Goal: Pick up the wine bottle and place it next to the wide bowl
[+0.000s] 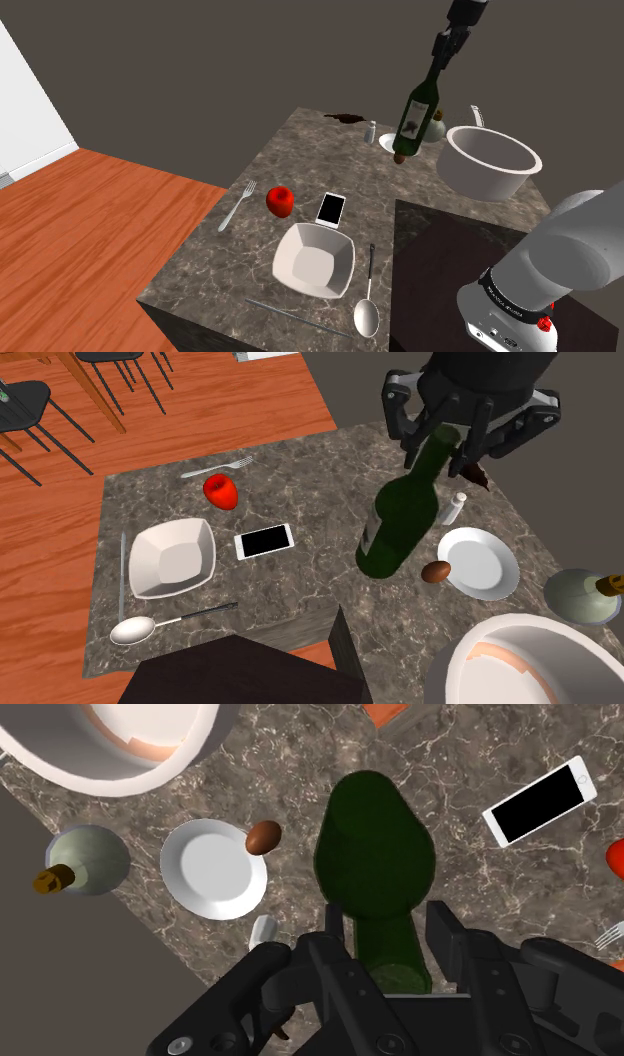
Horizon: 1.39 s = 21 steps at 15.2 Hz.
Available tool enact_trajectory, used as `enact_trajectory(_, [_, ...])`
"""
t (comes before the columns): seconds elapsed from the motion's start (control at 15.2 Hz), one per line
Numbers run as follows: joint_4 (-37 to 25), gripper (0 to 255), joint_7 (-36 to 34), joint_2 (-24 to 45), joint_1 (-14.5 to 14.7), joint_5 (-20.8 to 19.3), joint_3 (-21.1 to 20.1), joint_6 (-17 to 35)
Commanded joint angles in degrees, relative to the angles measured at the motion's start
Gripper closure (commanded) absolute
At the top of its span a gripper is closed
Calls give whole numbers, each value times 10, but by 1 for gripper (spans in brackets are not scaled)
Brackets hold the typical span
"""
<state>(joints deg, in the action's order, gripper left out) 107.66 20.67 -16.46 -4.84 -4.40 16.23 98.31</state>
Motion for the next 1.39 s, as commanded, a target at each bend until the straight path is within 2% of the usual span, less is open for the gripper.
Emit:
enact_trajectory(0.0, [-4,255,-20,-18,5,-3,-15,-23])
enact_trajectory(0.66, [-71,255,-128,-65,37,6,-101,-143])
enact_trajectory(1.32, [-220,255,-242,-40,67,27,-190,-272])
